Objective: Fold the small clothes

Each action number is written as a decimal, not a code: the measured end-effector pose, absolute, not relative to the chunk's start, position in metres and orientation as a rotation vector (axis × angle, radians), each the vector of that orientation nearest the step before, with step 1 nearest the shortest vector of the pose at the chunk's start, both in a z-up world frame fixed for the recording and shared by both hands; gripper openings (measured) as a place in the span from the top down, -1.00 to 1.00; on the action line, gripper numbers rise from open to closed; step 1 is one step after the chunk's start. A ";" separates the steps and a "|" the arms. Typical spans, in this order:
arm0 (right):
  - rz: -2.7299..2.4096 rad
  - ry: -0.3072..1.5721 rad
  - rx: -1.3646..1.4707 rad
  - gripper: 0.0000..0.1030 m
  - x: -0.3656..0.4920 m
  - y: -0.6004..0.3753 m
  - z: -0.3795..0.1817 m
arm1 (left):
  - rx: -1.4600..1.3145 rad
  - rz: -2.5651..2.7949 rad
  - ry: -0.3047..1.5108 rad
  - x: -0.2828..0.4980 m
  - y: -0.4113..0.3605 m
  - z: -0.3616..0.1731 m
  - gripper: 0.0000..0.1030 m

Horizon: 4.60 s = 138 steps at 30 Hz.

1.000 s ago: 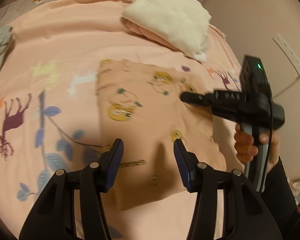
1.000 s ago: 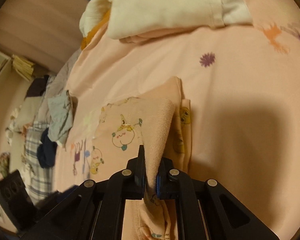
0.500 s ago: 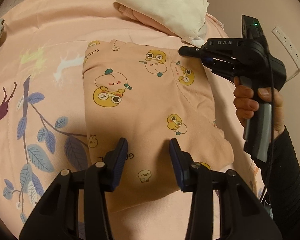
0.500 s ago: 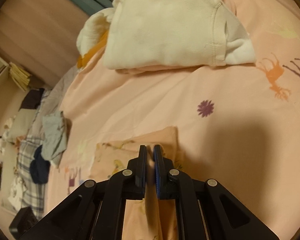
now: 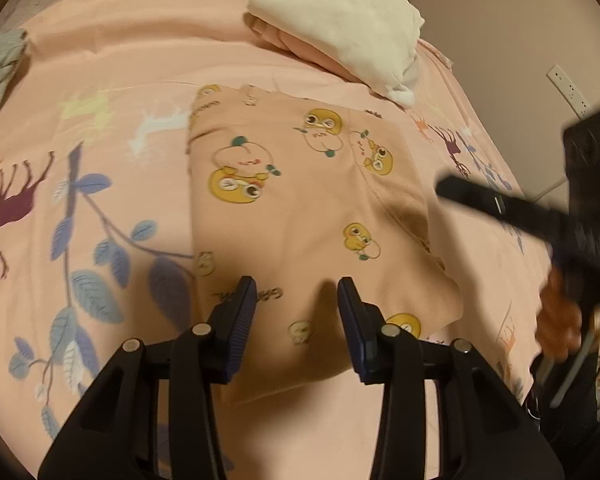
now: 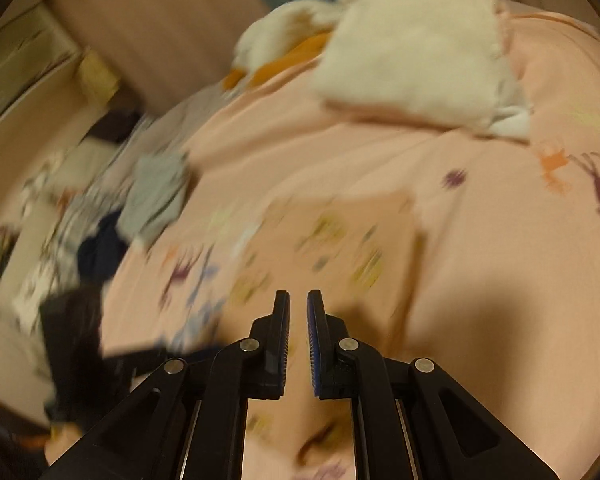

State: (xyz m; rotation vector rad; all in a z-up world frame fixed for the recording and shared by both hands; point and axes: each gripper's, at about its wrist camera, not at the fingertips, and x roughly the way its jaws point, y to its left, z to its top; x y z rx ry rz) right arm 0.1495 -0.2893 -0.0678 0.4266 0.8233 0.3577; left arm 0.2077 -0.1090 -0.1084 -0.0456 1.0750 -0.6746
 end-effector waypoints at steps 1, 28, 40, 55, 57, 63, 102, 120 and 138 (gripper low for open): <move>0.377 0.831 0.411 0.84 0.146 -0.283 -0.070 | -0.044 -0.672 1.070 0.206 -0.107 -0.109 0.25; 0.214 0.983 0.232 0.84 0.109 -0.278 -0.125 | 0.081 -0.619 1.064 0.173 -0.096 -0.133 0.40; 0.181 1.005 0.292 0.74 0.091 -0.293 -0.127 | 0.046 -0.555 1.087 0.169 -0.071 -0.131 0.18; 0.176 0.970 0.395 0.28 0.084 -0.306 -0.120 | -0.043 -0.520 1.085 0.177 -0.054 -0.125 -0.13; 0.181 0.968 0.409 0.16 0.084 -0.307 -0.121 | -0.043 -0.520 1.088 0.177 -0.054 -0.126 -0.14; 0.202 0.940 0.455 0.11 0.085 -0.309 -0.118 | -0.052 -0.517 1.090 0.180 -0.055 -0.128 -0.26; 0.231 0.816 0.427 0.25 0.173 -0.301 -0.088 | -0.062 -0.522 1.029 0.268 -0.095 -0.120 0.35; 0.420 0.963 0.017 0.22 0.305 -0.177 -0.083 | -0.177 -0.582 1.078 0.265 -0.082 -0.134 0.25; 0.375 0.921 -0.111 0.95 0.306 -0.173 -0.096 | -0.198 -0.587 1.085 0.268 -0.080 -0.135 0.25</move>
